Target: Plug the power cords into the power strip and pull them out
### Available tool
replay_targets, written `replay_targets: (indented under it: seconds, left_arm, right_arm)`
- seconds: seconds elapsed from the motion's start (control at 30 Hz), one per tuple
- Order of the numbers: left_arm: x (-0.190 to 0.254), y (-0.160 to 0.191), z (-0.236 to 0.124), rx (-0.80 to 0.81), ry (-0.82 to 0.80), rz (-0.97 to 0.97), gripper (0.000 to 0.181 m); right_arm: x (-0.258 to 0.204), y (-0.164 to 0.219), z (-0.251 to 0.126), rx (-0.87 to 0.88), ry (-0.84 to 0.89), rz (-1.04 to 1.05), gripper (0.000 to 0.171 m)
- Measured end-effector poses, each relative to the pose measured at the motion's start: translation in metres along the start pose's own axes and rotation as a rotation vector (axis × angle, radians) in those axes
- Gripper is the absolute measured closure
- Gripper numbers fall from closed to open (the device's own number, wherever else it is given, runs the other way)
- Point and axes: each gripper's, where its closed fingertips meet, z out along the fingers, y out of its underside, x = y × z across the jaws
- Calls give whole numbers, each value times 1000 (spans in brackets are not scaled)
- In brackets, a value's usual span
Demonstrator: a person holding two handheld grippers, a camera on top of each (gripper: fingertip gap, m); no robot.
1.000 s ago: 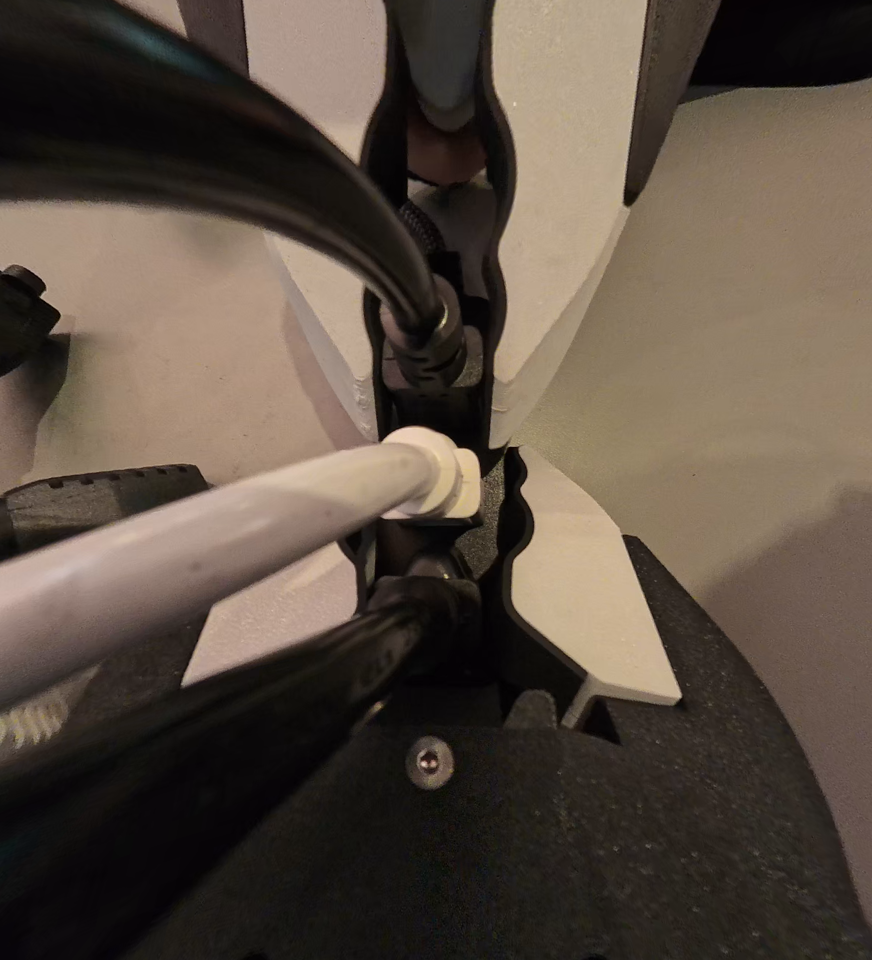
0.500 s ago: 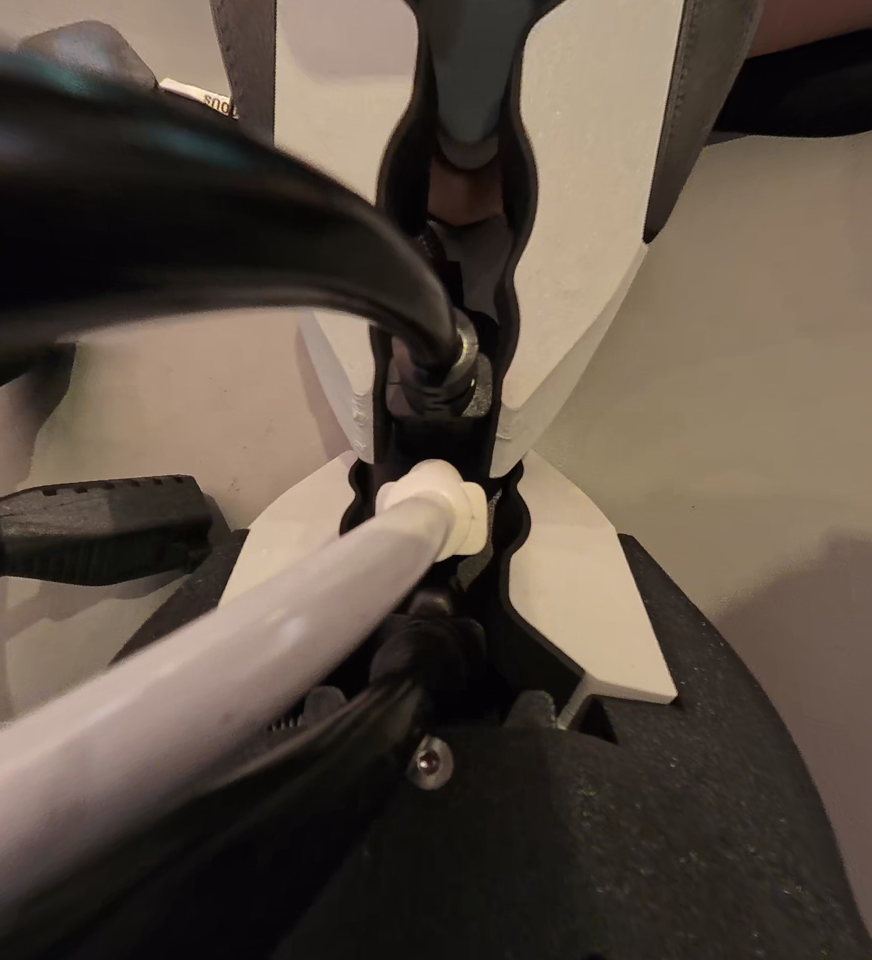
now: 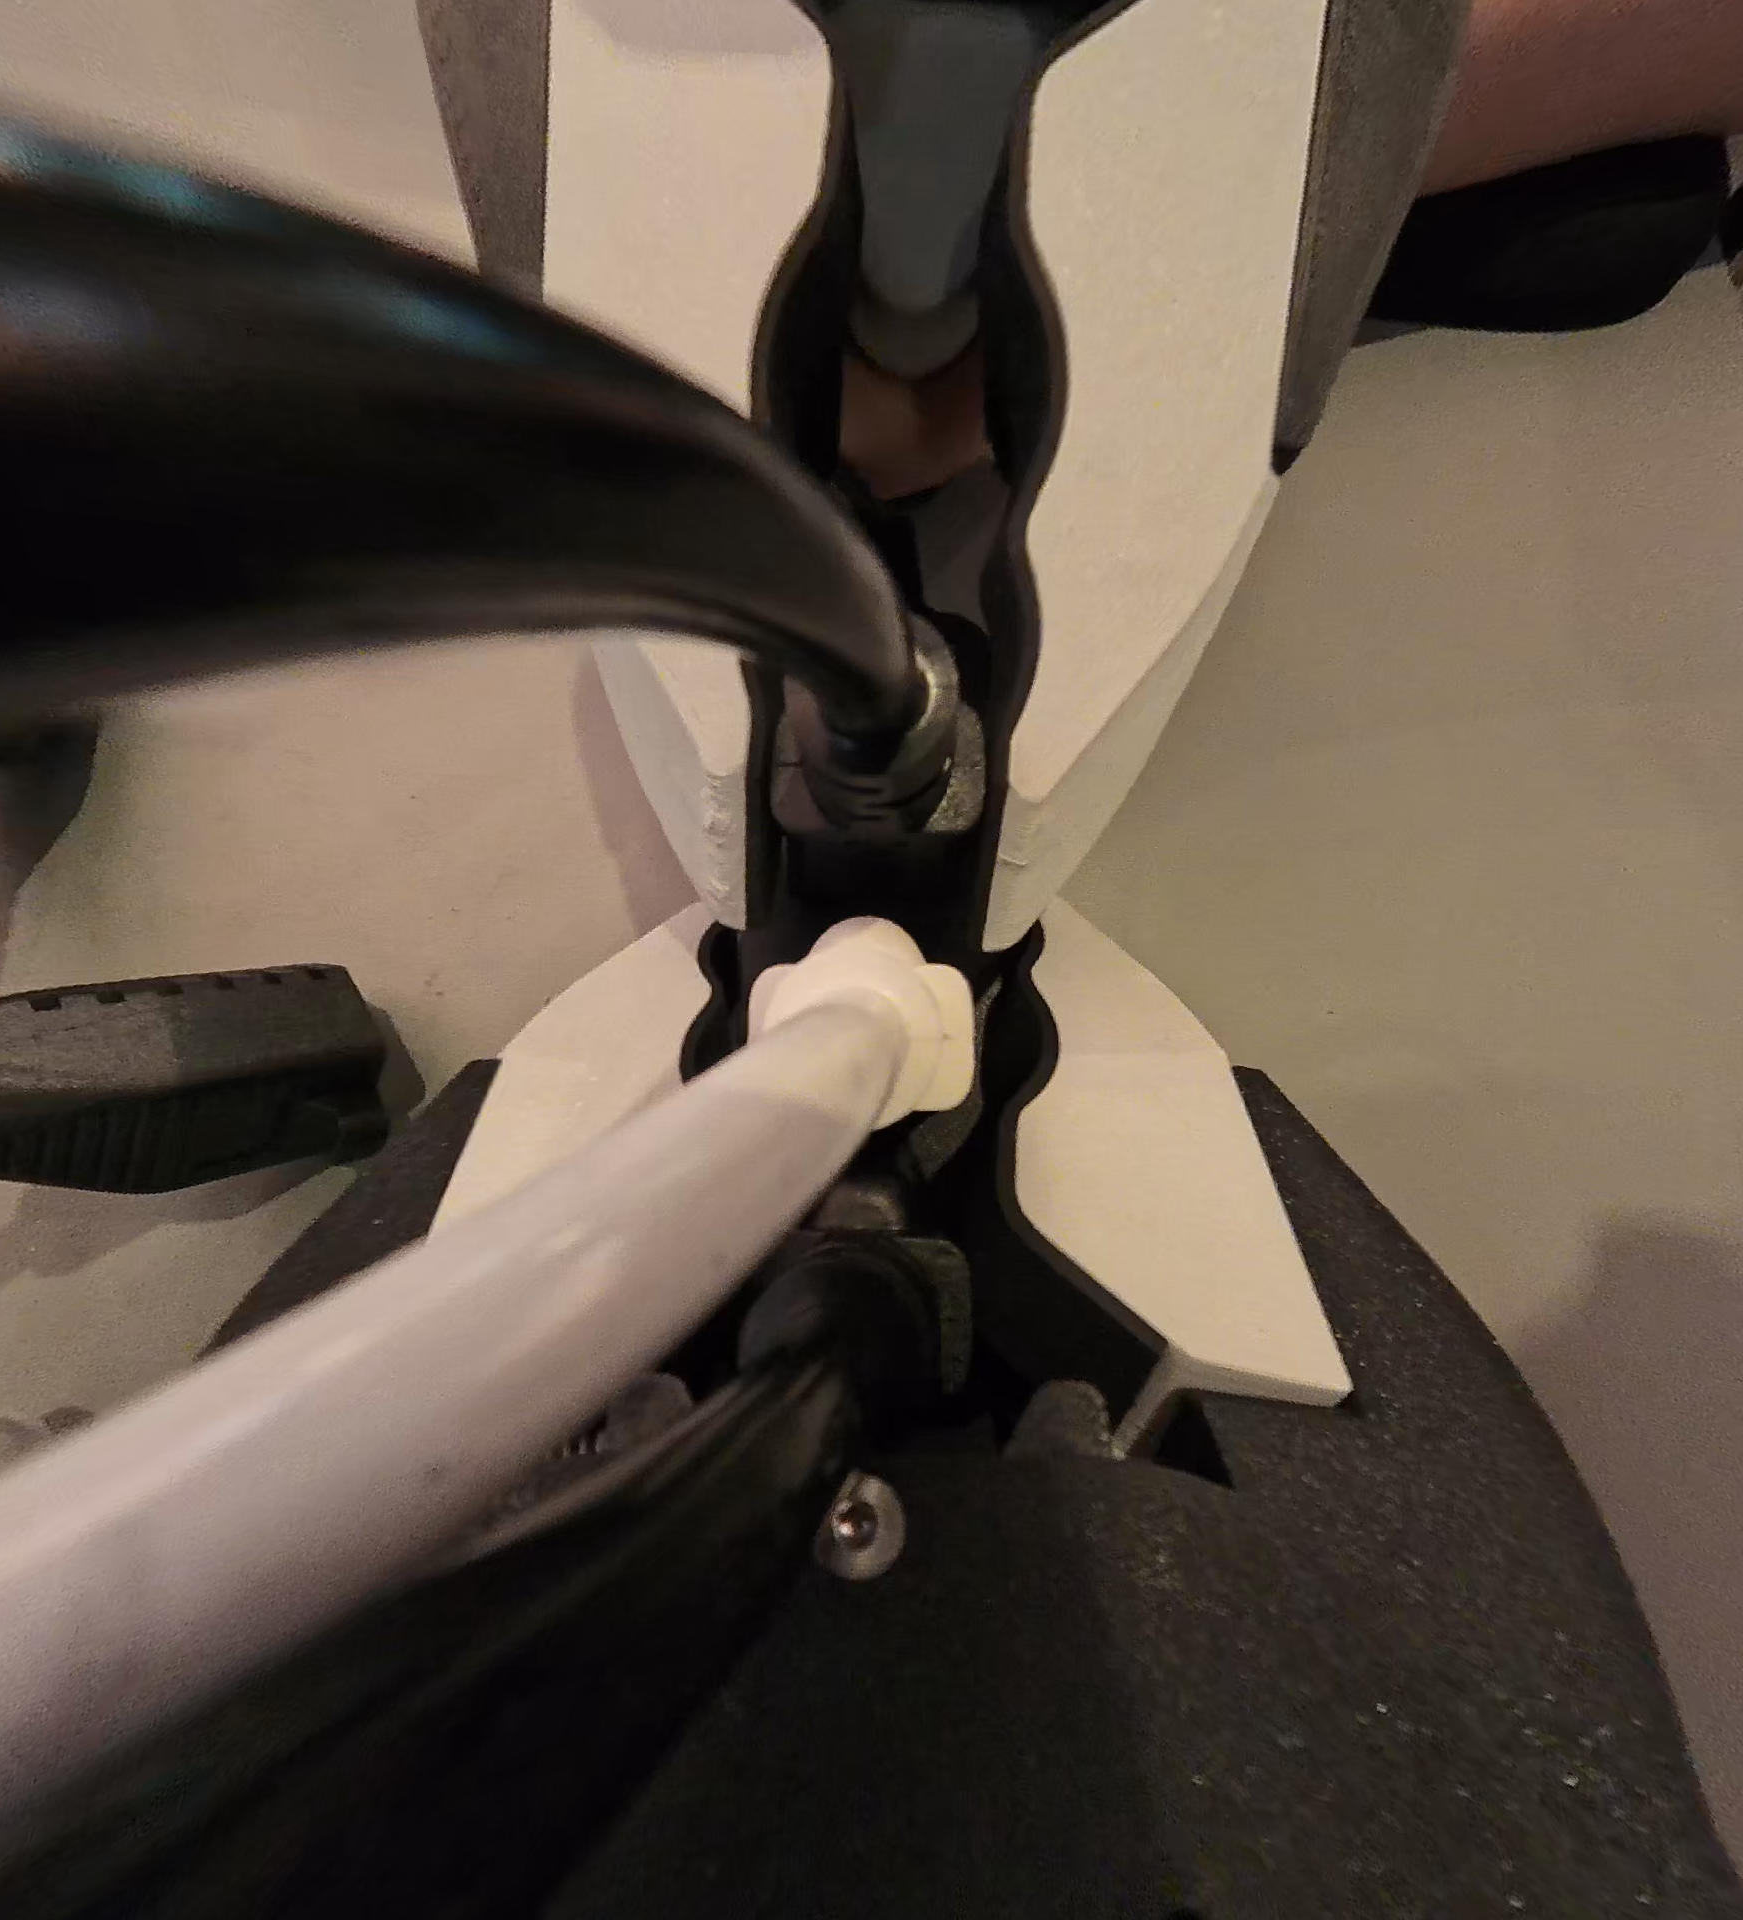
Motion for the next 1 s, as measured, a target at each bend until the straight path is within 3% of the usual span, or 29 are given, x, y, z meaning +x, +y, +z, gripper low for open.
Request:
replay_targets:
  seconds: [0.17, 0.33, 0.53, 0.67, 0.8, 1.0]
  left_arm:
    - [1, 0, 0, -1, 5, -10, 133]
    - [-1, 7, 0, -65, -40, 27, 131]
    - [-1, 10, -4, -108, -23, 25, 127]
    - [1, 1, 1, -47, -7, -6, 116]
    - [-4, -3, 7, -30, -42, 34, 132]
    - [-4, -5, 8, -21, -48, 47, 132]
  right_arm:
    - [-1, -1, 1, 22, -18, 26, 152]
    - [-1, 11, 2, -87, -8, -123, 146]
    - [1, 16, -1, -117, -18, -105, 145]
    - [3, 21, -3, -229, 33, -151, 141]
    - [4, 26, -6, -376, 47, -143, 142]
    - [4, 28, -11, -693, -15, -195, 143]
